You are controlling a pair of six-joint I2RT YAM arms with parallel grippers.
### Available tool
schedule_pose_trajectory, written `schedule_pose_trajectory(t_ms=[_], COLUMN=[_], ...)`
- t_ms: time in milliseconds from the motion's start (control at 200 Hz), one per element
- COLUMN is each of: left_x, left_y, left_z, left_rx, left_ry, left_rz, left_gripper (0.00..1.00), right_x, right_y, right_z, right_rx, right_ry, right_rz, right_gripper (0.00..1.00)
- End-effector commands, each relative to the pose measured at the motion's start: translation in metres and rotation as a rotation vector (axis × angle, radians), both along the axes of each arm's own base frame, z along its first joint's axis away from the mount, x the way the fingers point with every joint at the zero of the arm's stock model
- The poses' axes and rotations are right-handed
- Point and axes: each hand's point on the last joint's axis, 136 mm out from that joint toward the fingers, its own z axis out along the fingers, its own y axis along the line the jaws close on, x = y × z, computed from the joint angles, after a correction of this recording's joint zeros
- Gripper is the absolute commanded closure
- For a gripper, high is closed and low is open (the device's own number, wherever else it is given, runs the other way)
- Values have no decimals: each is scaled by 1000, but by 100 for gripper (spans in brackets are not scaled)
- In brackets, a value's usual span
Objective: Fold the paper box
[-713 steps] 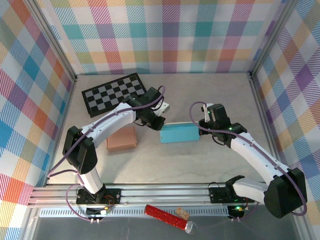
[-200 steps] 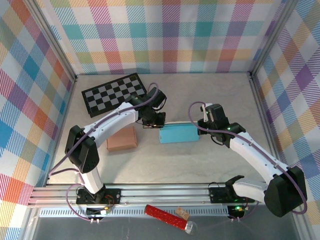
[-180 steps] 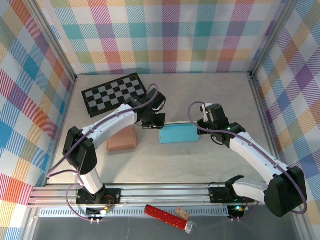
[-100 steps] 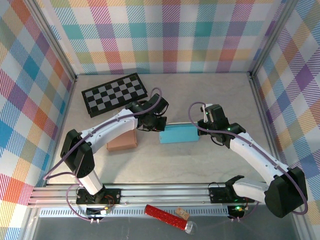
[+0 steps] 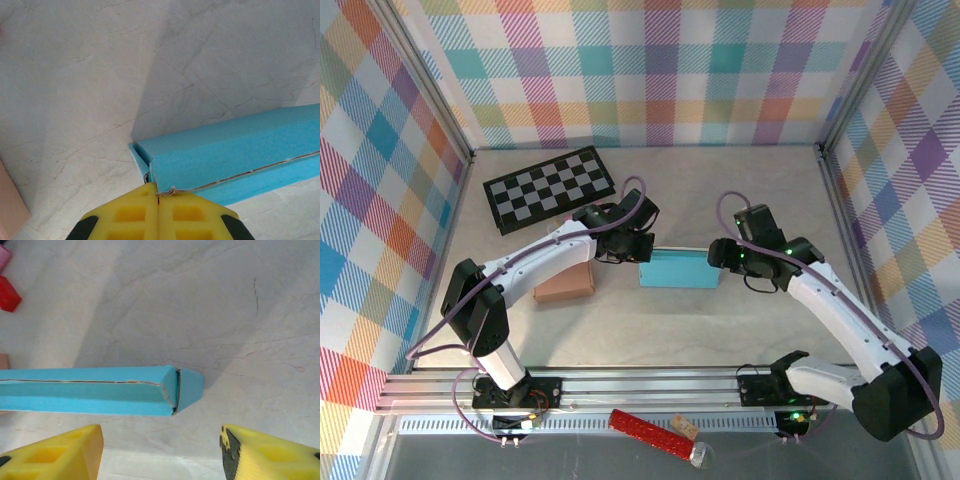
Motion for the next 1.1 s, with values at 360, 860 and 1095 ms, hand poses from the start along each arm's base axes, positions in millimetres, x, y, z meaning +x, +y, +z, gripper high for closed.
schedule_pose_trajectory(t_ms=[360,860,1095], left_x=[-20,-20,-20], left_y=[6,2,2], left_z=[-19,-16,-15], left_rx=[56,52,50], left_ry=[85,82,80], left_rz=[-6,-8,-10], left_gripper=[100,100,99], right_x=[4,21,22], right_y=[17,14,11], right_z=[15,-18,-32], right_rx=[553,769,755], right_ry=[309,370,369], right_rz=[-530,-750,-753], right_gripper=[22,29,35])
